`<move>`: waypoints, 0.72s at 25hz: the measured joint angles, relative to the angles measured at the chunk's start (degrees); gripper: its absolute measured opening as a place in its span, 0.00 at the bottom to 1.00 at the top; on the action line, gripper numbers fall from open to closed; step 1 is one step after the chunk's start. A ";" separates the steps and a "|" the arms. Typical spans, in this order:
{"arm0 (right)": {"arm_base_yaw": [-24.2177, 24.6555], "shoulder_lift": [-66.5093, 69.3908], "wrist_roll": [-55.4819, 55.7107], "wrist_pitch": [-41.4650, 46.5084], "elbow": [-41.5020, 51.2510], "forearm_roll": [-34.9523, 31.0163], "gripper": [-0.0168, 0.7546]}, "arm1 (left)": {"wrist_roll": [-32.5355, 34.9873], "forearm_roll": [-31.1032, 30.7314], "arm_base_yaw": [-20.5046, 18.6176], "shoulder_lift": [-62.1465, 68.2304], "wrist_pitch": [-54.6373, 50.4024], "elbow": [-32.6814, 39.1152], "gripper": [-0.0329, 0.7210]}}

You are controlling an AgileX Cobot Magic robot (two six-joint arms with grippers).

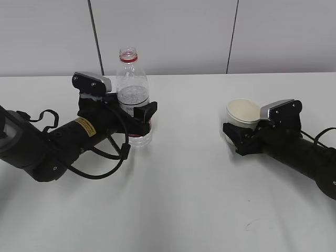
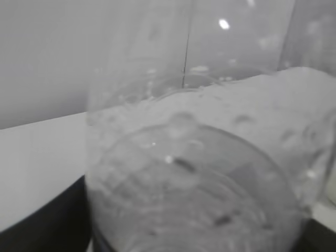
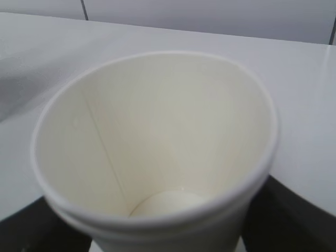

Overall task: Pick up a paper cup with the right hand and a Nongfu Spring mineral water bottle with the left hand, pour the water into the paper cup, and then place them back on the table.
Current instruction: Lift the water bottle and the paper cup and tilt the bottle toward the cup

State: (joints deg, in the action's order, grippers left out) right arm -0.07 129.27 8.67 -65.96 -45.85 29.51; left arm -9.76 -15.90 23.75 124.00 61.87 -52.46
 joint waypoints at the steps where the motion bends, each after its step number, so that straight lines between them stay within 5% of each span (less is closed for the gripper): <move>1: 0.00 0.00 0.00 0.00 -0.10 0.14 0.73 | -0.04 -0.06 0.00 0.00 0.00 -0.08 0.70; 6: 0.00 0.00 0.00 -0.11 -0.09 4.12 0.73 | -0.11 -0.24 0.00 0.00 -0.01 -0.30 0.52; 18: -0.46 -2.06 5.65 -0.18 -0.22 22.95 0.73 | 5.59 -0.36 0.00 -0.84 -1.43 -0.30 0.48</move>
State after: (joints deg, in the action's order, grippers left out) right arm -0.52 127.21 14.32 -66.14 -46.06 52.46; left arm -4.18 -16.26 23.75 123.16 60.45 -52.77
